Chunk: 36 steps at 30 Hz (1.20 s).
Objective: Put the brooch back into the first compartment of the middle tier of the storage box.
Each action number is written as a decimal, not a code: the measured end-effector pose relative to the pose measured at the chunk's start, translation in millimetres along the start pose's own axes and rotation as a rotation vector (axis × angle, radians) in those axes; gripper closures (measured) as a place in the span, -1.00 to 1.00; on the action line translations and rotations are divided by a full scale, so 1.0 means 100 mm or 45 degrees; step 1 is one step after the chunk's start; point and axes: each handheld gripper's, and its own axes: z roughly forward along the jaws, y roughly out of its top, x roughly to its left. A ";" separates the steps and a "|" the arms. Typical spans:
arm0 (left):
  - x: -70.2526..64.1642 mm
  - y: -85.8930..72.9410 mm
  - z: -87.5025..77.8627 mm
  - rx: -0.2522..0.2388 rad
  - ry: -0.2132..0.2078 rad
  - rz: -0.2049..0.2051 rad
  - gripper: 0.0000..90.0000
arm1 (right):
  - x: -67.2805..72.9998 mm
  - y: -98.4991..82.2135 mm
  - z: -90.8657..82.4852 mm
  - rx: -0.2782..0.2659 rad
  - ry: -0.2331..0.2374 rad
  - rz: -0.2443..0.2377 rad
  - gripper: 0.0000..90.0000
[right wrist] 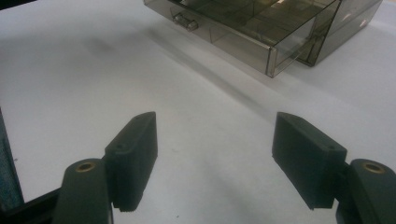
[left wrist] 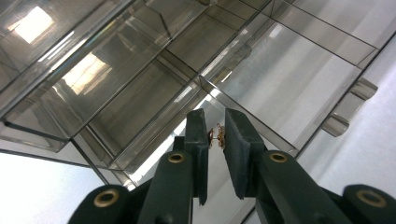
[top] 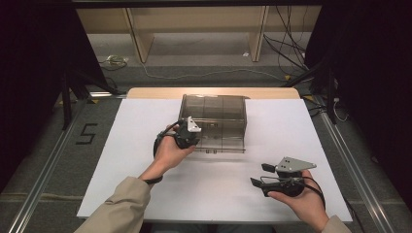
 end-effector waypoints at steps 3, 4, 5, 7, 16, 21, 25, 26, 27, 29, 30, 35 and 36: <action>0.00 0.00 -0.01 -0.001 0.011 0.001 0.68 | 0.00 0.00 0.00 -0.001 0.000 0.000 -0.29; 0.01 0.00 -0.01 -0.002 0.009 0.000 0.67 | 0.00 0.00 0.00 0.000 0.000 0.000 -0.29; 0.01 0.00 -0.03 -0.008 0.011 0.001 0.66 | 0.00 0.00 0.00 -0.002 0.000 -0.003 -0.29; 0.01 0.01 -0.07 -0.025 0.017 0.001 0.64 | 0.00 0.00 0.00 -0.004 0.000 -0.003 -0.29; 0.04 -0.01 -0.37 -0.104 0.047 -0.005 0.46 | 0.00 0.00 0.00 -0.004 -0.002 0.000 -0.29; 0.08 -0.12 -0.52 -0.132 0.013 -0.049 0.30 | 0.00 0.00 0.00 0.001 0.000 -0.003 -0.29; 0.09 -0.24 -0.57 -0.139 -0.023 -0.074 0.12 | 0.00 0.00 0.01 0.002 -0.002 0.002 -0.29; 0.08 -0.27 -0.58 -0.140 -0.034 -0.073 0.07 | 0.00 0.00 0.01 0.003 -0.002 0.000 -0.29; 0.07 -0.30 -0.60 -0.141 -0.041 -0.075 0.03 | 0.00 0.01 0.01 0.003 -0.002 0.000 -0.29; 0.04 -0.35 -0.62 -0.141 -0.061 -0.073 -0.05 | 0.01 0.01 0.01 -0.001 -0.002 0.000 -0.29; 0.03 -0.38 -0.63 -0.144 -0.071 -0.077 -0.09 | 0.00 0.01 0.01 -0.003 -0.002 -0.001 -0.29; -0.06 -0.56 -0.70 -0.146 -0.098 -0.076 -0.24 | 0.00 0.02 0.02 -0.002 -0.001 0.005 -0.29; -0.07 -0.59 -0.71 -0.150 -0.103 -0.074 -0.25 | 0.00 0.02 0.03 -0.001 -0.001 0.007 -0.29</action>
